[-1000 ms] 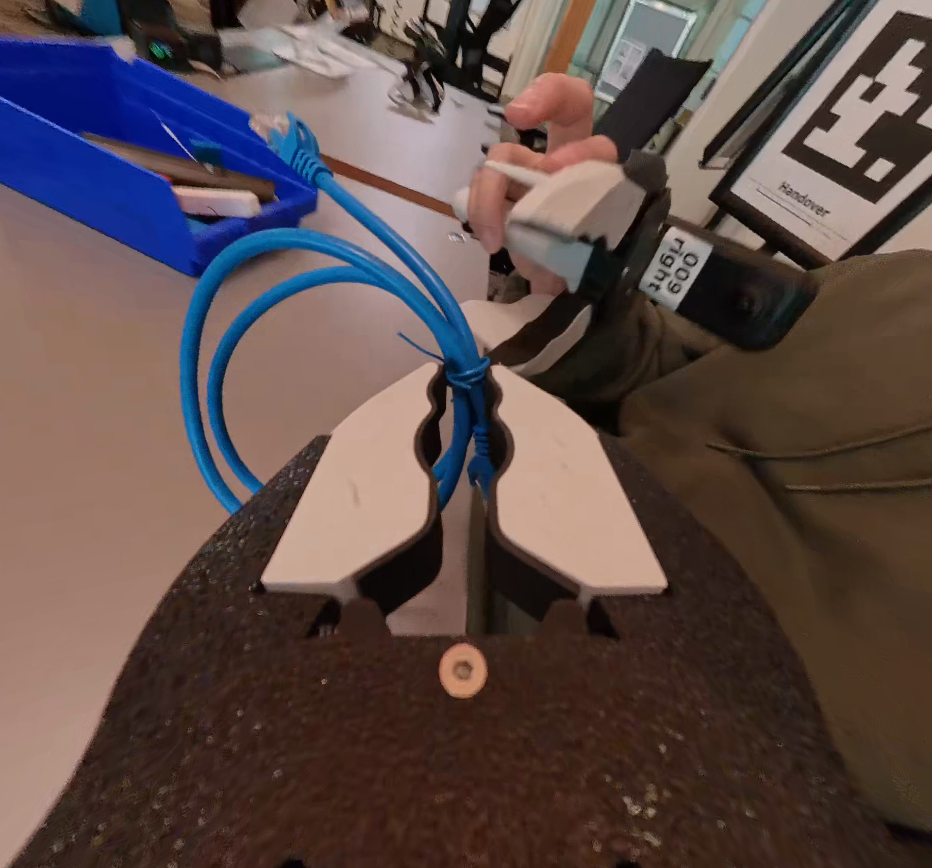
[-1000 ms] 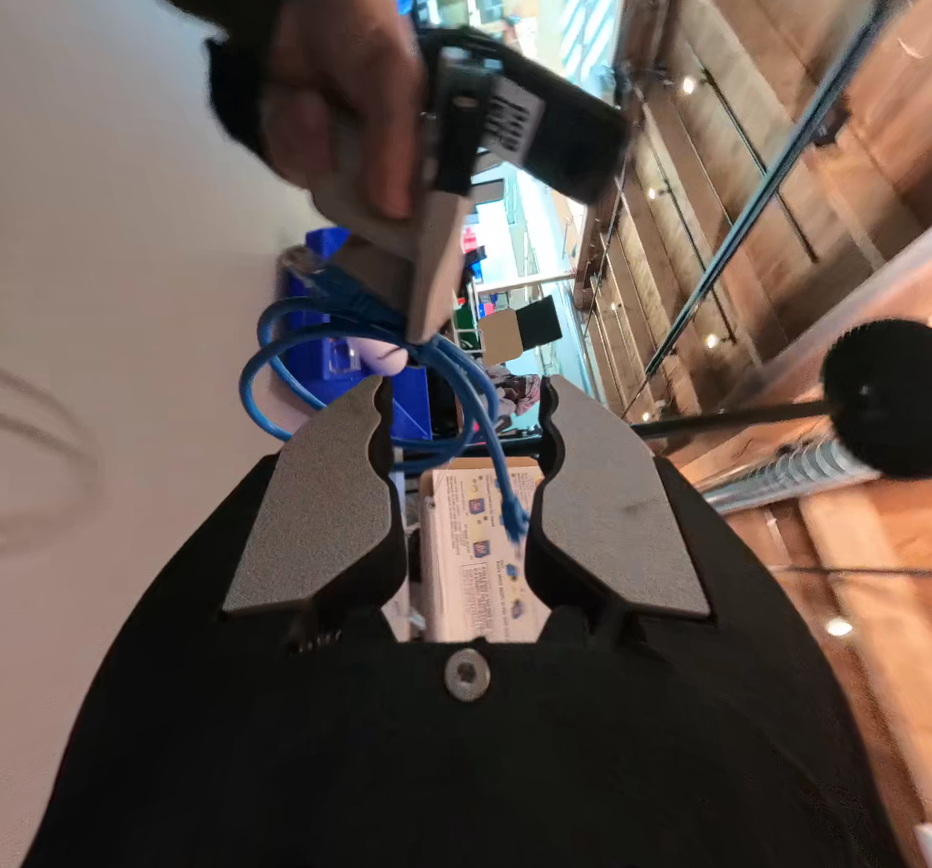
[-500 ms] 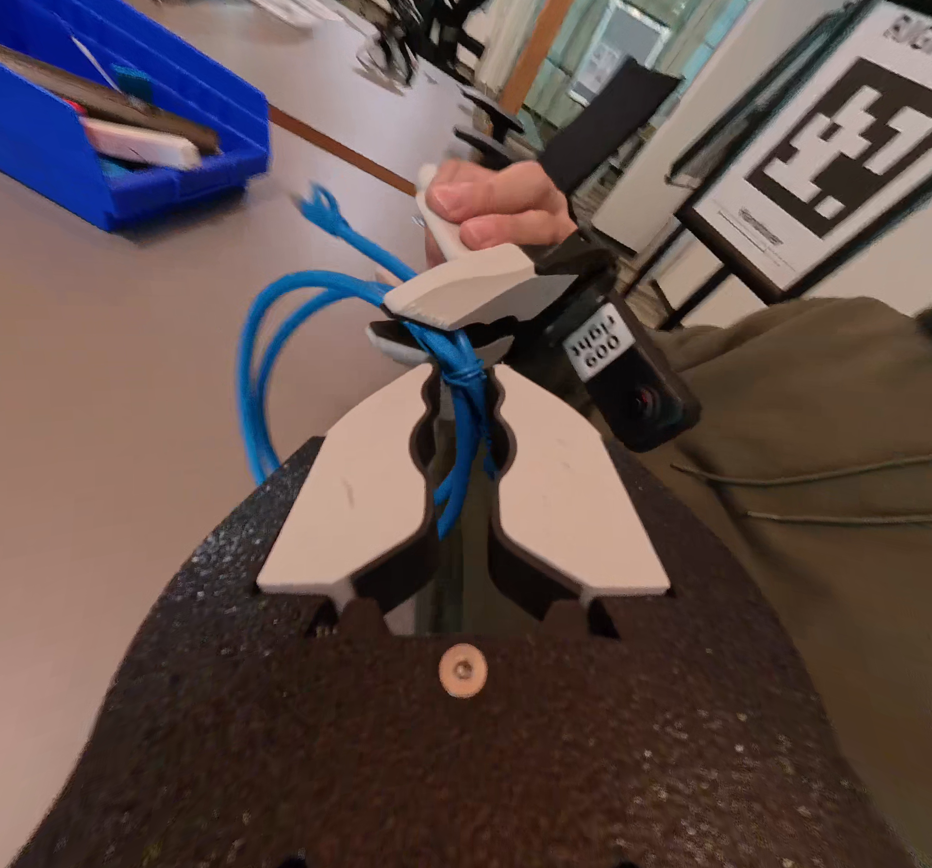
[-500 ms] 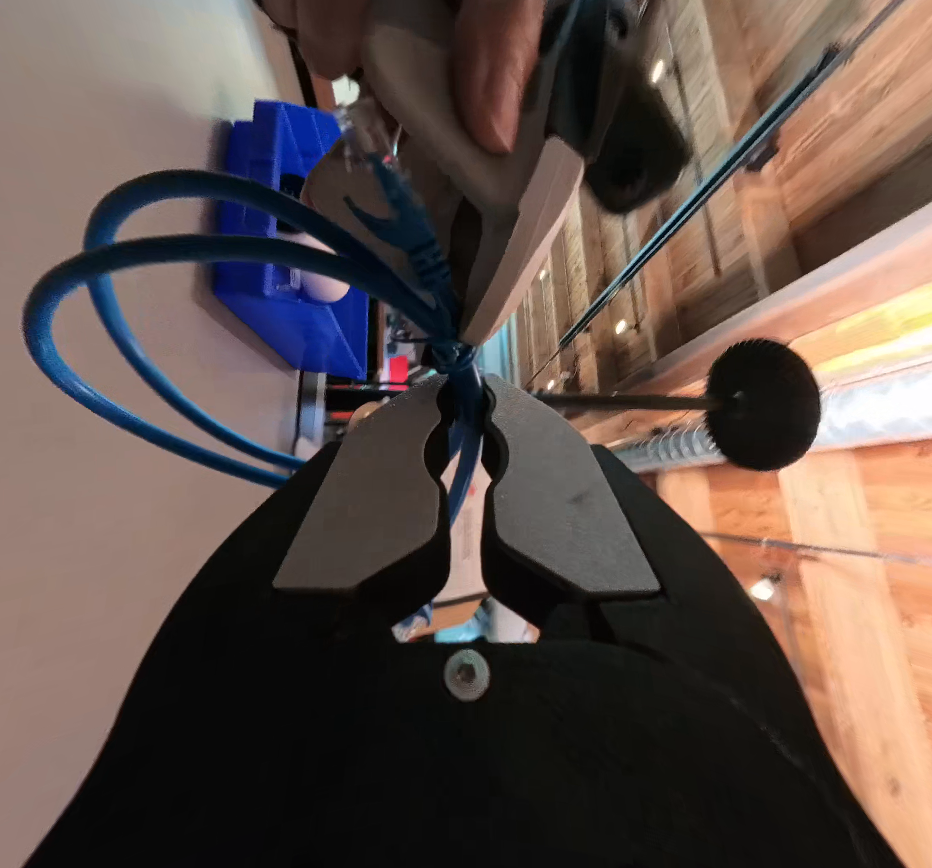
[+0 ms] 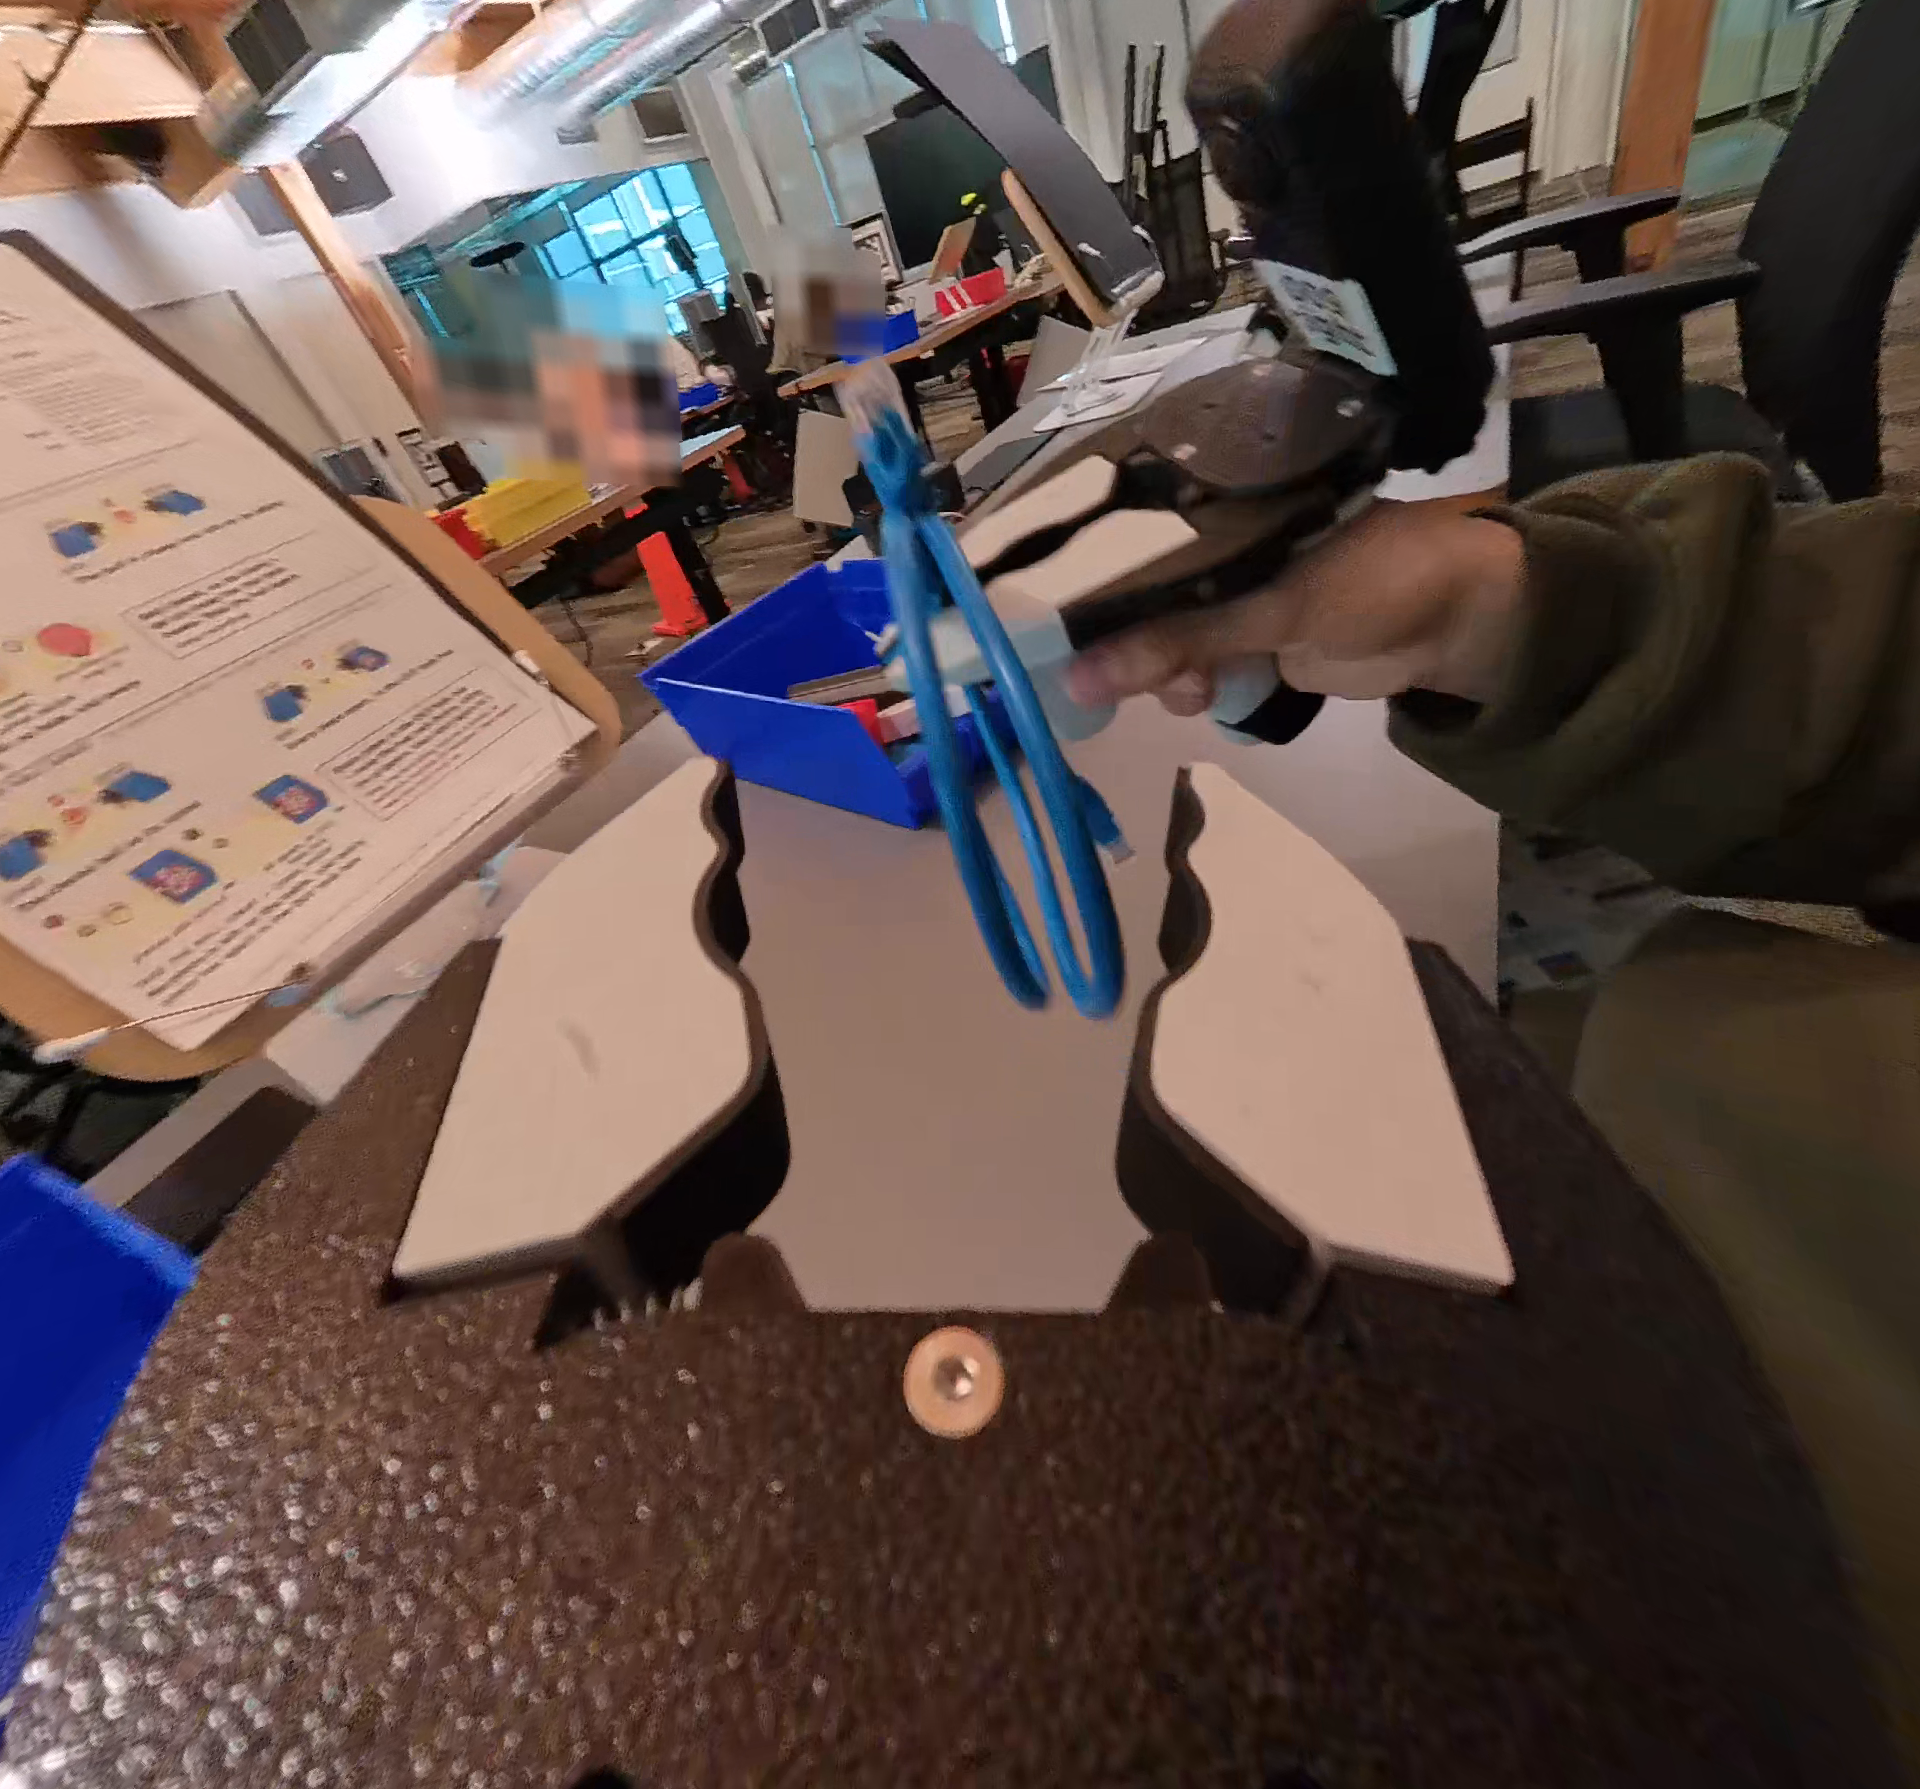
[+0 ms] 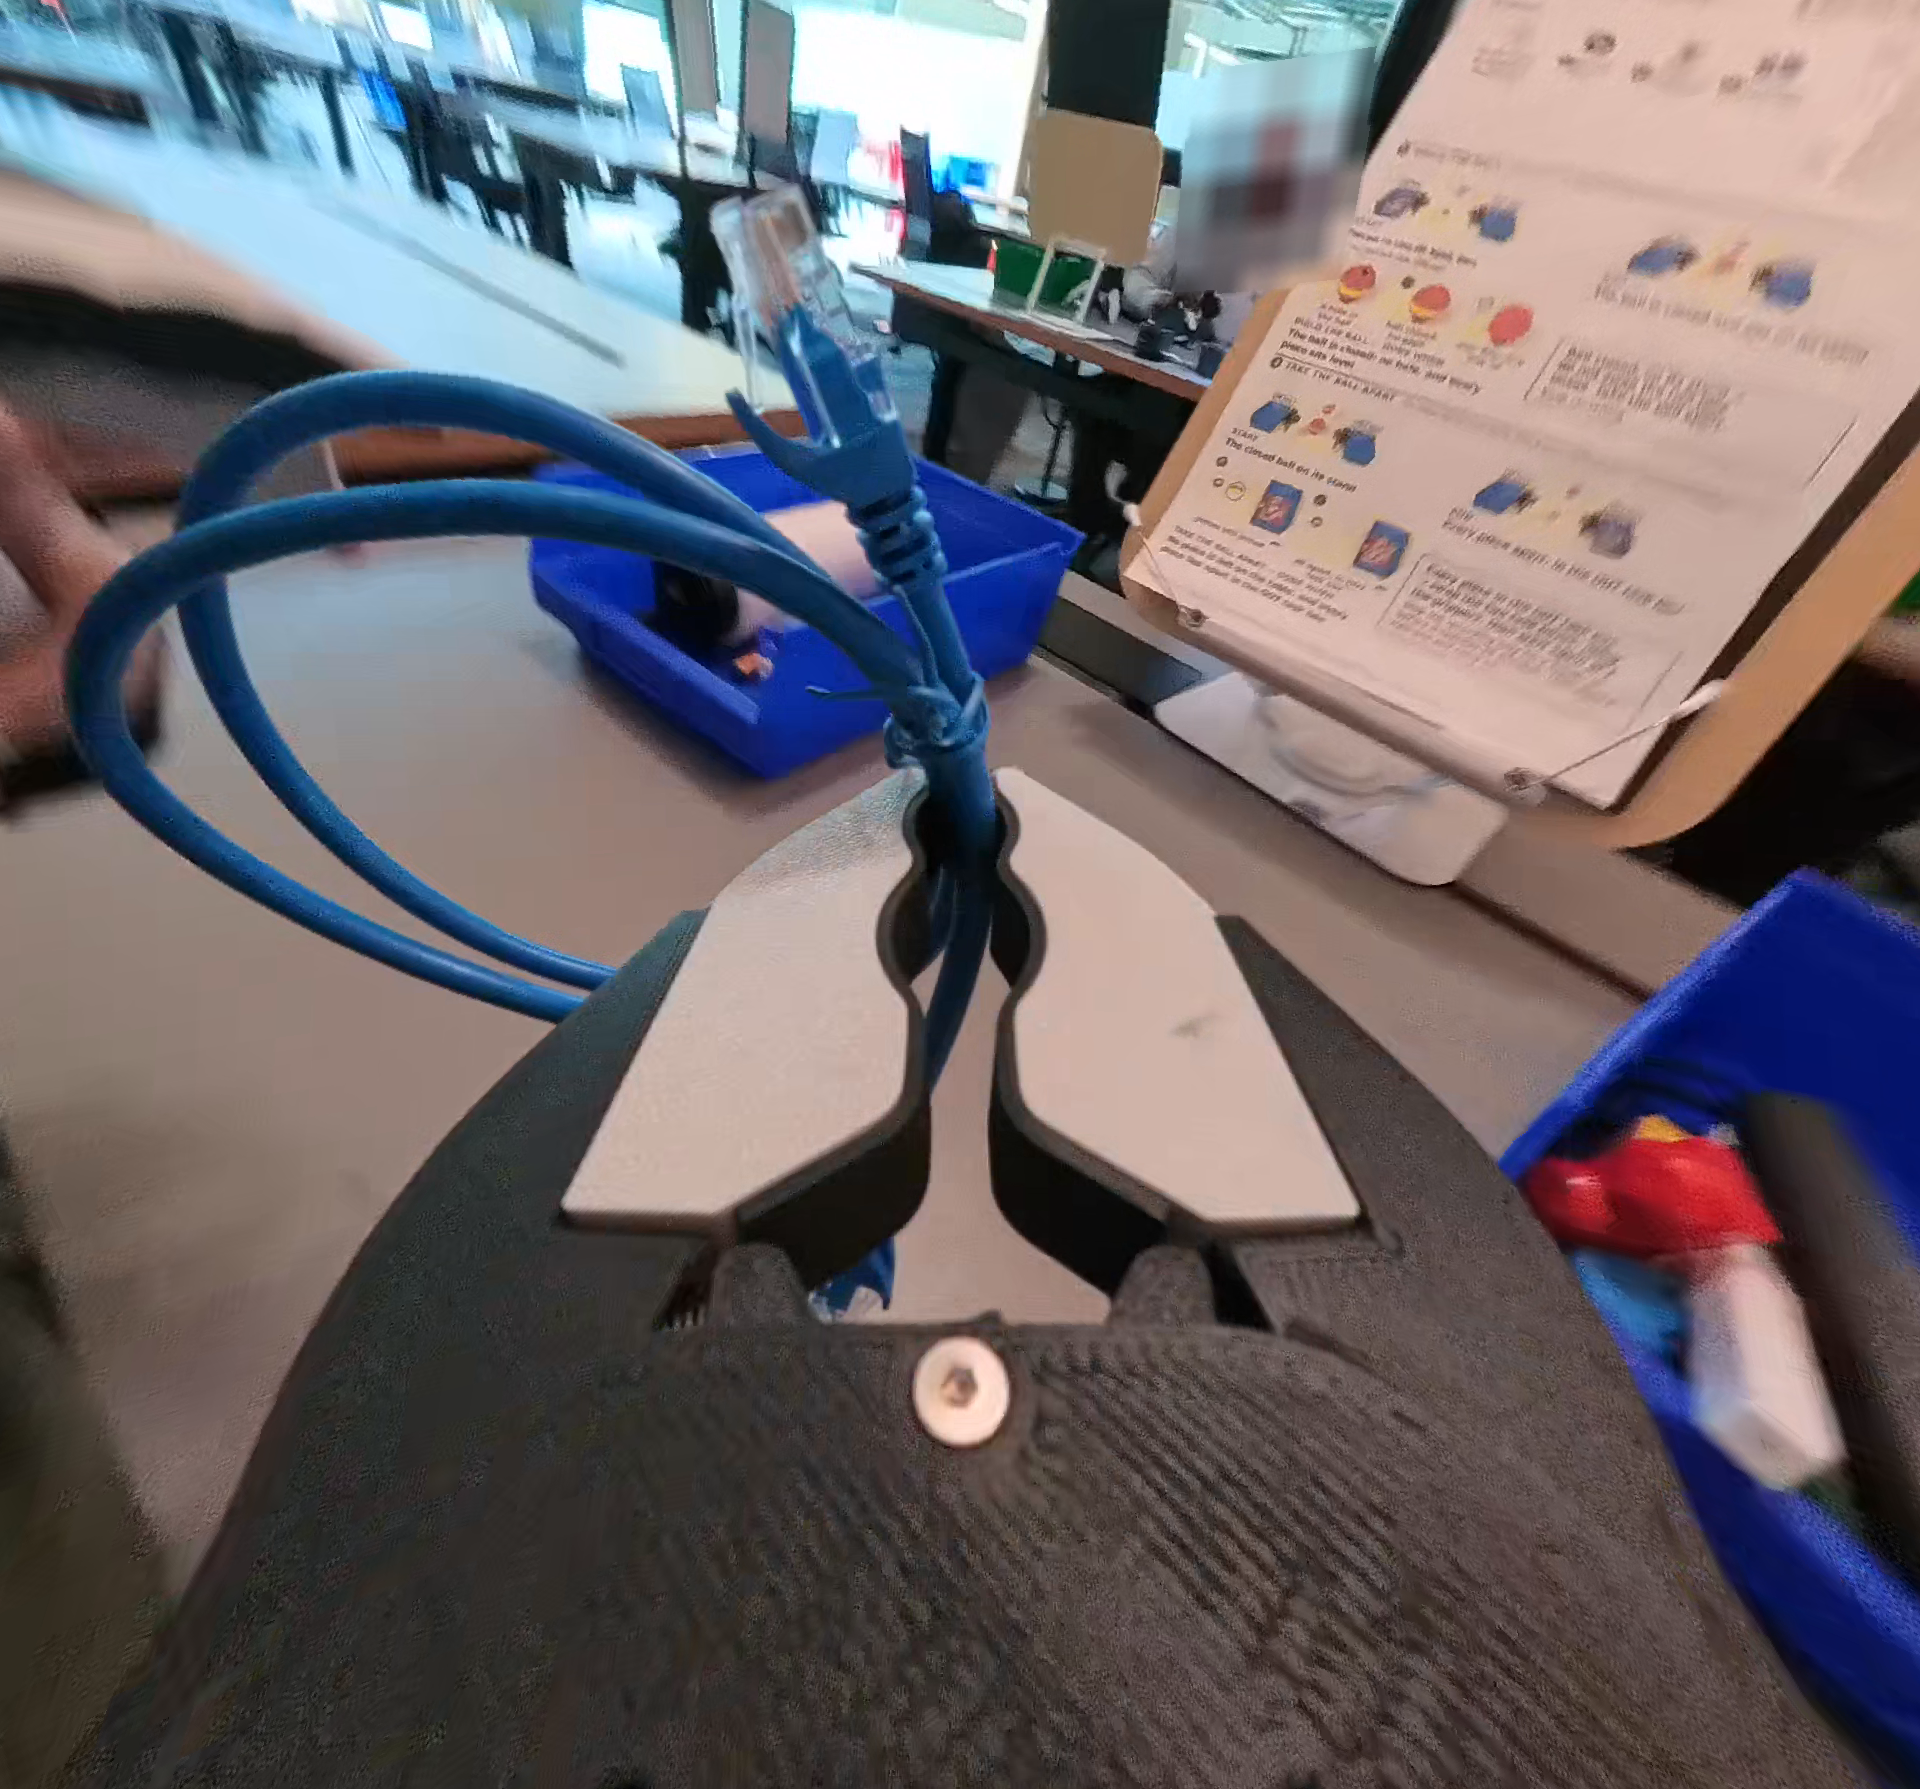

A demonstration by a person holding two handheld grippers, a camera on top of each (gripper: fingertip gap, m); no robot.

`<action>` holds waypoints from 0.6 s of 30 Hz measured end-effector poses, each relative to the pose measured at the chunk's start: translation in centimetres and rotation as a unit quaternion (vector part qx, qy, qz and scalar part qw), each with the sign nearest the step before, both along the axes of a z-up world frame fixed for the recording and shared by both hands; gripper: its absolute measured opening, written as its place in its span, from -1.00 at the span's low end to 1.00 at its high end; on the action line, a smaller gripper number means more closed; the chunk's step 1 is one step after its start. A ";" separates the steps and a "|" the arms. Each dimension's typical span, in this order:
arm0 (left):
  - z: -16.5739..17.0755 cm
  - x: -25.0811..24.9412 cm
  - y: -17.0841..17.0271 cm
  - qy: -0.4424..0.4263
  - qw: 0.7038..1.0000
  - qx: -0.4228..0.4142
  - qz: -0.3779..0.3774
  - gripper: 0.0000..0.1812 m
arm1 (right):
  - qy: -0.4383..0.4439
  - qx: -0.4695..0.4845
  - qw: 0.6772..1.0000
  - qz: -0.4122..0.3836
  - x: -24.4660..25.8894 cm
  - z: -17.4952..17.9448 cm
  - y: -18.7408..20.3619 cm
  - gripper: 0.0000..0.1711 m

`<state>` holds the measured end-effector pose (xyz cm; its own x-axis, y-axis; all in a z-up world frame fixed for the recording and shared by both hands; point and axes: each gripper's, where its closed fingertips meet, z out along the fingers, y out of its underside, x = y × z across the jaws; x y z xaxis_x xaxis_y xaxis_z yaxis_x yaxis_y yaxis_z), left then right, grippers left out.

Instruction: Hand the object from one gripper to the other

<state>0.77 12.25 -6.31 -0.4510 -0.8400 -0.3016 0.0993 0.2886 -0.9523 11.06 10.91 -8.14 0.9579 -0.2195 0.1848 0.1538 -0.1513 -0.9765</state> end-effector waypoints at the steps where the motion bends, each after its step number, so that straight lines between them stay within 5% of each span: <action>1: -0.5 0.4 -0.6 0.004 1.000 -0.003 -0.005 -0.15 | 0.030 0.023 0.999 0.003 0.3 0.3 -0.2 -0.93; 4: -2.3 2.2 -1.3 0.026 0.999 -0.005 0.027 -0.16 | 0.087 0.076 0.993 0.003 1.0 1.3 -0.8 -0.93; 9: -2.5 3.1 -1.2 -0.006 0.998 -0.004 0.058 -0.71 | 0.106 0.099 0.989 -0.010 2.1 1.9 -1.6 -0.93; 13: -2.3 3.0 -1.6 0.015 0.997 -0.074 0.028 -0.55 | 0.122 0.102 0.987 0.006 1.4 1.6 -1.1 -0.93; 15: -2.8 3.2 -1.2 0.030 0.996 -0.074 0.031 -0.87 | 0.122 0.099 0.988 0.006 1.2 1.4 -0.8 -0.93; 18: -3.6 3.3 -0.9 0.056 0.996 -0.068 0.030 -0.87 | 0.112 0.087 0.990 0.003 1.3 1.1 -0.8 -0.93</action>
